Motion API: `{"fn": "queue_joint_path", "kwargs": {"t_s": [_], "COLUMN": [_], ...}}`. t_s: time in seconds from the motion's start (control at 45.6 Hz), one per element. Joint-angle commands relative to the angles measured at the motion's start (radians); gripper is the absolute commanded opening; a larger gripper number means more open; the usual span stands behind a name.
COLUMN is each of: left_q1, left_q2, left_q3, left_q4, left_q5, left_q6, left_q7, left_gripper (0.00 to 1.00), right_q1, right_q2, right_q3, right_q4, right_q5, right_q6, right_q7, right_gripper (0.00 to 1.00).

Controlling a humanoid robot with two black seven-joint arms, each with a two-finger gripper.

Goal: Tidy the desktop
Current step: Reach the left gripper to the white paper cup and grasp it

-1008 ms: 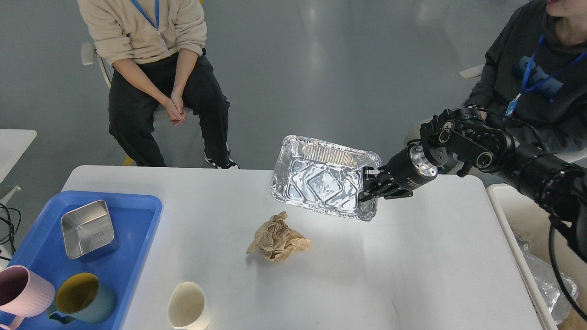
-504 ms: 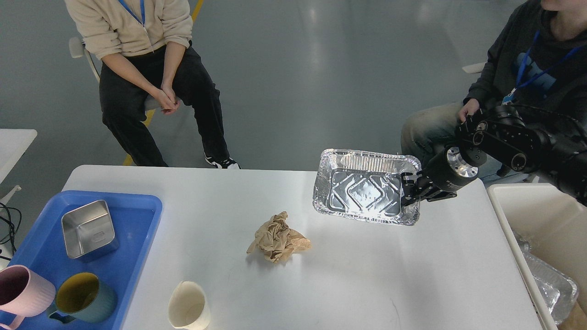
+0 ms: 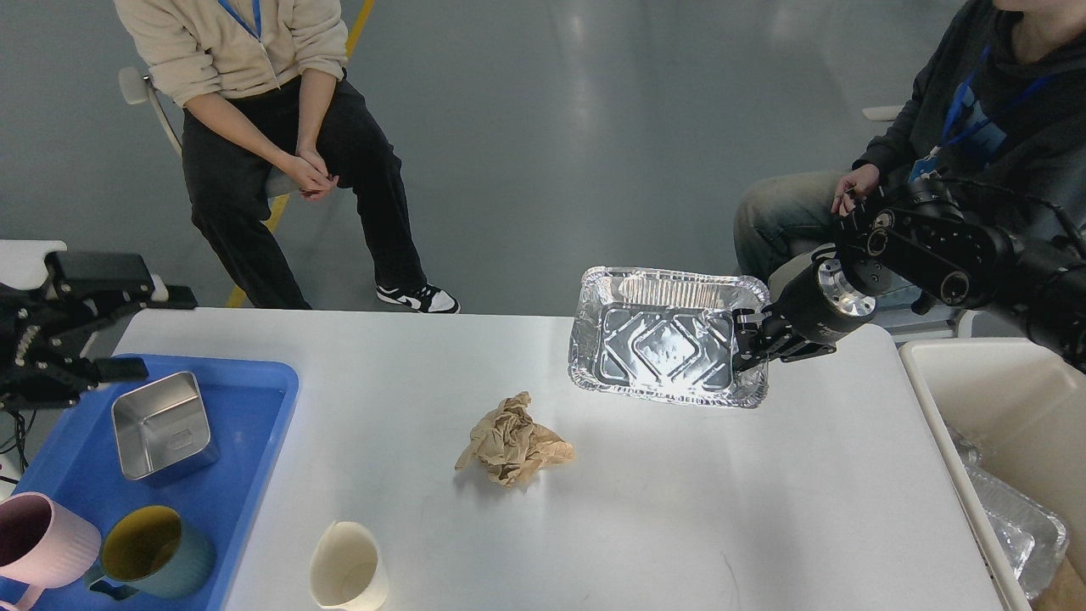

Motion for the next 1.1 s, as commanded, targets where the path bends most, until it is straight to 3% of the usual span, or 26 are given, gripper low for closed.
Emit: {"fn": "queue_joint_path", "kwargs": {"t_s": [0.0, 0.088, 0.329, 0.46, 0.657, 0.964, 1.074], "left_q1": [0.053, 0.1, 0.198, 0.195, 0.198, 0.197, 0.201], "left_q2": [-0.048, -0.091, -0.325, -0.423, -0.491, -0.555, -0.575], "left_q3": [0.057, 0.059, 0.077, 0.151, 0.191, 0.23, 0.234], "left_q4": [-0.033, -0.033, -0.015, 0.019, 0.048, 0.063, 0.063], "left_q5": [0.143, 0.251, 0.413, 0.508, 0.594, 0.653, 0.66], "left_q6": [0.008, 0.014, 0.134, 0.172, 0.182, 0.183, 0.186], "left_q7": [0.012, 0.017, 0.06, 0.075, 0.091, 0.109, 0.126], "left_gripper": [0.97, 0.97, 0.93, 0.84, 0.73, 0.63, 0.53], "right_q1": [0.007, 0.006, 0.006, 0.006, 0.004, -0.003, -0.003], "right_q2": [0.003, 0.006, 0.006, 0.006, 0.006, 0.004, 0.003], "right_q3": [0.001, 0.001, 0.001, 0.001, 0.001, 0.008, 0.011], "right_q4": [0.0, 0.0, 0.0, 0.0, 0.0, 0.0, 0.0], "right_q5": [0.0, 0.0, 0.0, 0.0, 0.0, 0.0, 0.0], "right_q6": [0.0, 0.0, 0.0, 0.0, 0.0, 0.0, 0.0], "right_q7": [0.0, 0.0, 0.0, 0.0, 0.0, 0.003, 0.003], "right_gripper": [0.0, 0.0, 0.0, 0.0, 0.0, 0.0, 0.0]}}
